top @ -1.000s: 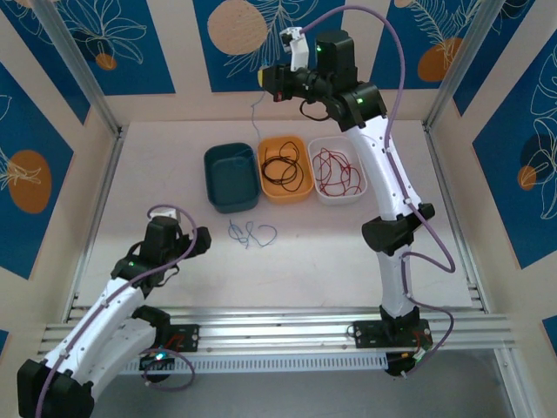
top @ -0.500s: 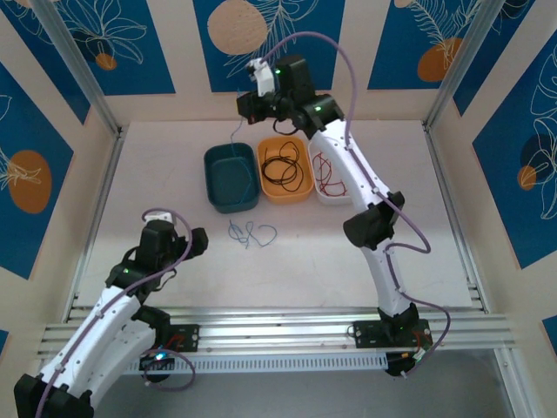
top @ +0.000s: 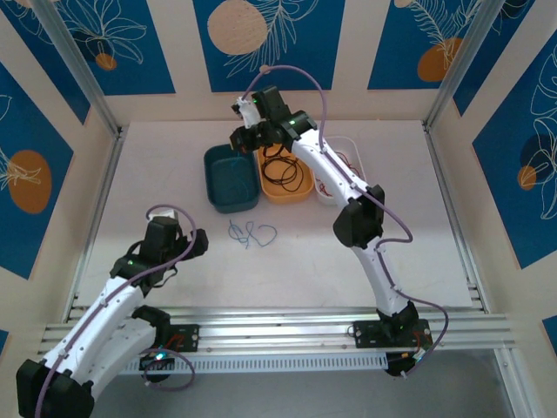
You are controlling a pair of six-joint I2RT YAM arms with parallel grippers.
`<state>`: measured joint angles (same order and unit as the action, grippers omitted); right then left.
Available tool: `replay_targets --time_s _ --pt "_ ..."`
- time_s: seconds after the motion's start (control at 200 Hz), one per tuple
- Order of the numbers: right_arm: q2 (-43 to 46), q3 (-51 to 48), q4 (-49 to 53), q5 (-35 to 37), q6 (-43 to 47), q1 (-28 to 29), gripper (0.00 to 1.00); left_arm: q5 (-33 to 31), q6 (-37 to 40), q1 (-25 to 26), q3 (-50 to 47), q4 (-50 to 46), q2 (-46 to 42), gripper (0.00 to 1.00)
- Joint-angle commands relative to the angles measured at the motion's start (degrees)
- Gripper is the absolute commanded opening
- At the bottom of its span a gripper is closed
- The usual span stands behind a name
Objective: Untangle the cables
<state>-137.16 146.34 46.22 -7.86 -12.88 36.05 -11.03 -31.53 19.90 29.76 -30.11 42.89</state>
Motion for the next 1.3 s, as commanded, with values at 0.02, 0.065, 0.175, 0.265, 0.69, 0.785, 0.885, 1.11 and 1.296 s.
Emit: replay_targets --time_s 0.02,0.065,0.175,0.265,0.69,0.785,0.885,1.11,1.296 --pt "-4.1 0.0 3.3 3.4 0.9 2.1 0.0 0.7 -0.1 -0.4 0.8 0.4 -0.5 1.0" --pt "-5.1 0.3 3.7 4.6 1.0 2.5 0.0 1.1 0.1 -0.4 0.5 1.0 -0.6 1.0" --pt "-7.3 0.4 3.7 6.4 1.3 3.0 0.02 1.0 0.2 -0.3 0.5 0.7 -0.2 1.0" --pt "-9.2 1.4 4.1 7.6 1.5 3.1 0.13 1.5 0.7 -0.4 0.5 0.4 0.0 1.0" --pt "-7.9 5.9 7.5 10.9 2.3 3.2 0.42 2.1 0.6 -0.4 0.0 1.7 0.4 1.0" --pt "-5.6 5.0 8.2 12.4 2.1 3.1 0.42 1.8 0.2 -0.3 -0.1 1.5 0.5 1.0" --pt "-2.7 3.2 8.9 13.7 1.0 3.2 0.43 2.1 0.2 -0.4 -0.2 2.0 0.6 1.0" --pt "7.1 -8.2 10.6 21.0 -3.7 5.6 0.43 2.3 0.0 -0.4 -0.1 2.5 1.9 1.0" --pt "17.8 -26.0 7.1 25.1 -9.1 9.3 0.44 3.8 0.7 -0.4 -0.5 4.0 2.9 1.0"
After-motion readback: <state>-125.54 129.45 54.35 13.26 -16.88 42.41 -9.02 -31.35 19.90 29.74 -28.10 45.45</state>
